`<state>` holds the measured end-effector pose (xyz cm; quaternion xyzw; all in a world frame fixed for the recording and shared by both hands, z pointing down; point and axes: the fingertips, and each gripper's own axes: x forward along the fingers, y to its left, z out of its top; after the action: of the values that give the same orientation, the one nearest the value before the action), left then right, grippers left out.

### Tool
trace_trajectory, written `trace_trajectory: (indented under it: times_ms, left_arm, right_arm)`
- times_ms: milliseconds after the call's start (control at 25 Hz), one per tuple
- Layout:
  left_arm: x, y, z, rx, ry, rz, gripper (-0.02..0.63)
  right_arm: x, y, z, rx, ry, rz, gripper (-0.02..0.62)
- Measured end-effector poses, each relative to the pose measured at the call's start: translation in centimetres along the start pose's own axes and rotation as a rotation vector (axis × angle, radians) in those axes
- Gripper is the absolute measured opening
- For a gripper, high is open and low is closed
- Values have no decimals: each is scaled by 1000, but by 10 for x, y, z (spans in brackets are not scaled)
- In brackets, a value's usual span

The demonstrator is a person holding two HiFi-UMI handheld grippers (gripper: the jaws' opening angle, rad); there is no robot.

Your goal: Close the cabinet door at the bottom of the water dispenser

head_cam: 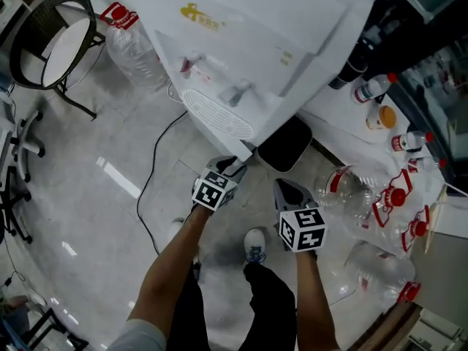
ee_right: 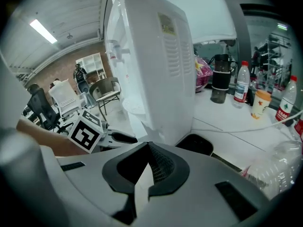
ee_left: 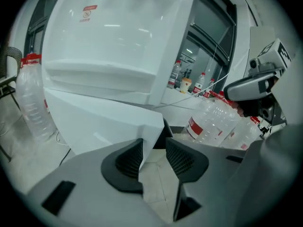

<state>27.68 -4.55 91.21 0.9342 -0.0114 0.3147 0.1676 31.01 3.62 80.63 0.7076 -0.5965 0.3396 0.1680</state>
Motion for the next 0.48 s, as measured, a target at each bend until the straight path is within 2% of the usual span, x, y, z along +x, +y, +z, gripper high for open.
trace_trajectory:
  times_ms: [240, 480]
  left_arm:
    - [32, 9, 15, -62, -40, 48, 164]
    - [50, 11, 29, -82, -58, 49, 157]
  right_arm:
    - [-23, -28, -16, 27, -19, -52, 26]
    - [-42, -49, -25, 46, -32, -109, 26]
